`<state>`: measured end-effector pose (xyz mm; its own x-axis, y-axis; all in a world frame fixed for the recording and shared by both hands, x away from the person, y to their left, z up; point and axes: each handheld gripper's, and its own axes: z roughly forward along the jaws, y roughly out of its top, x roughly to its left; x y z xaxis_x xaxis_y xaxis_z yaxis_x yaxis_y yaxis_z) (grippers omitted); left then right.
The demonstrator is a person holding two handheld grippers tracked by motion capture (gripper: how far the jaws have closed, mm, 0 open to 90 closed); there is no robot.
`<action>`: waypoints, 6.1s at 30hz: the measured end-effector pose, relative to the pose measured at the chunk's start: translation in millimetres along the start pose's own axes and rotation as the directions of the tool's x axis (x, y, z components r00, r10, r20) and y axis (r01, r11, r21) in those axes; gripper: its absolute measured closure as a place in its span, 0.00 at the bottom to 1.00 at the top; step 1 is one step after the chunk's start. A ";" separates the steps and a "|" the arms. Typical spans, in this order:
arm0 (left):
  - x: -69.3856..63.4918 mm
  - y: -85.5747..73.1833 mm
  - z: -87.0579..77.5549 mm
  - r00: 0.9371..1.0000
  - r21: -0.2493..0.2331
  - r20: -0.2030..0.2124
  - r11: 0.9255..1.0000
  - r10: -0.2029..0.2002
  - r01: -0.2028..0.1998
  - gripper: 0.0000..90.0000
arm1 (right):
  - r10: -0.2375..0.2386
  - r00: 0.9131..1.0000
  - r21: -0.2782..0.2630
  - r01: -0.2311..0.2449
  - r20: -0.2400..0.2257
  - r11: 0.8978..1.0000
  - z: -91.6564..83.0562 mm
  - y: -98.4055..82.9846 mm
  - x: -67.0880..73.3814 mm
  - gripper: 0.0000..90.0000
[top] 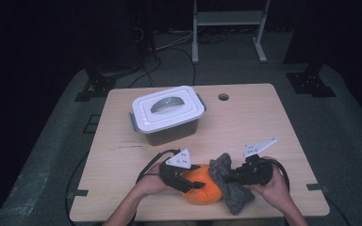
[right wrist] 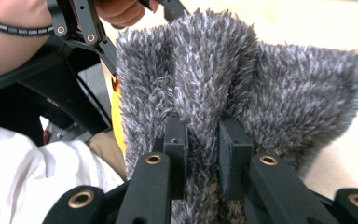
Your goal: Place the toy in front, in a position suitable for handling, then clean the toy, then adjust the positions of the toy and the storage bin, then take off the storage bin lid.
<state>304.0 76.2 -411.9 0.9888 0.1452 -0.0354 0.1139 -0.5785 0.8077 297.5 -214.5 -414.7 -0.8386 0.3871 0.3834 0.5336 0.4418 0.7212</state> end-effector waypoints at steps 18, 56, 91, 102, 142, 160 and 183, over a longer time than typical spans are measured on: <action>-2.3 5.1 -9.8 0.986 -0.015 -0.148 0.997 0.079 -0.082 0.50 | 0.070 0.976 -0.053 -0.060 0.205 0.997 -61.6 -17.5 -16.9 0.84; 25.6 -0.2 -59.9 0.983 -0.167 -0.180 0.986 -0.020 -0.010 0.27 | 0.189 0.952 -0.102 -0.168 0.242 0.980 -87.3 -57.0 -42.8 0.61; 43.7 -10.6 -113.9 0.945 -0.251 -0.320 0.968 -0.063 -0.021 0.15 | 0.148 0.966 -0.094 -0.131 0.210 0.987 -75.8 -49.2 -38.3 0.47; 52.8 -3.0 -116.7 0.950 -0.270 -0.309 0.962 -0.037 -0.050 0.15 | 0.144 0.973 -0.106 -0.126 0.183 0.986 -75.0 -46.3 -40.1 0.47; 160.8 17.1 -124.1 0.946 -0.230 -0.317 0.973 -0.074 -0.002 0.23 | 0.117 0.989 -0.091 -0.109 0.086 0.990 -53.7 -35.5 -44.3 0.46; 188.9 24.0 -114.1 0.941 -0.150 -0.330 0.988 -0.079 0.030 0.44 | 0.109 0.990 -0.094 -0.101 0.089 0.990 -56.3 -38.0 -41.4 0.46; 202.9 34.0 -95.6 0.941 -0.022 -0.332 0.997 -0.071 0.067 0.69 | 0.107 0.991 -0.092 -0.100 0.079 0.991 -56.1 -38.5 -41.8 0.46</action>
<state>499.3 162.7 -335.3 0.8899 0.4439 0.1048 0.1780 -0.5497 0.8162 305.9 -293.1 -426.1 -0.7651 0.4949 0.4119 0.6024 0.3245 0.7292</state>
